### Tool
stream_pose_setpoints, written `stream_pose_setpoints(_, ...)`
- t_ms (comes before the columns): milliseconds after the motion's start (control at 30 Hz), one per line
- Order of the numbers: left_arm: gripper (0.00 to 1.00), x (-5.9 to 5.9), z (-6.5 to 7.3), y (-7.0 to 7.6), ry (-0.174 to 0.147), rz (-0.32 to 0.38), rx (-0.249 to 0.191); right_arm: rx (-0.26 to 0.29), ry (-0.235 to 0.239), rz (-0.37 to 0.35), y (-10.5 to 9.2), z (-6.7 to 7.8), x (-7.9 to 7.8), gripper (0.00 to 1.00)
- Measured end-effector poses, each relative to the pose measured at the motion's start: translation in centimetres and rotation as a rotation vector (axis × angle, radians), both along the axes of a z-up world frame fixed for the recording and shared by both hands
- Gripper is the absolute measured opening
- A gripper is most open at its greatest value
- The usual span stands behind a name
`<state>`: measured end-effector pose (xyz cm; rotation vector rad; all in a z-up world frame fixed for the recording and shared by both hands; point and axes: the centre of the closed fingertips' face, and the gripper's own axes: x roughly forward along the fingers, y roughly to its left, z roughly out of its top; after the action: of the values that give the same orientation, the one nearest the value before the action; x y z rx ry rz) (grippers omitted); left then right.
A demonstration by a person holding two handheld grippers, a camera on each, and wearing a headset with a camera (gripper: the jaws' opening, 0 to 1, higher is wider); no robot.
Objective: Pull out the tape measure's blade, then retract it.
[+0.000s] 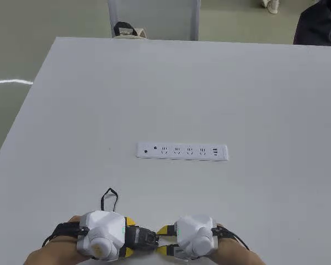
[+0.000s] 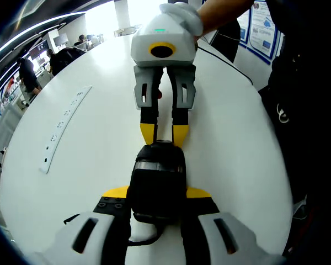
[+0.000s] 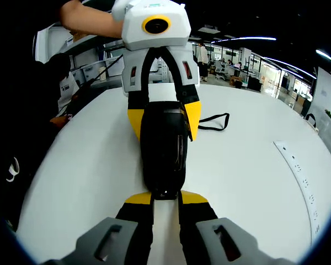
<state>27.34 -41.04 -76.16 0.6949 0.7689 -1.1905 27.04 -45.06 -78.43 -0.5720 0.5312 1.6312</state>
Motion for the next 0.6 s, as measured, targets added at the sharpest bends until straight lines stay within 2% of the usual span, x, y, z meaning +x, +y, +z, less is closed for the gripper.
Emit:
stream_pose_setpoints(233, 0.31, 0.05, 0.09, -0.09, 0.003, 0.006, -0.01, -0.001, 0.013, -0.017, -0.08, 0.03, 0.13, 0.15)
stream_pose_setpoints(600, 0.31, 0.12, -0.14, 0.04, 0.001, 0.009, -0.01, -0.014, -0.01, -0.018, -0.11, 0.1, 0.03, 0.12)
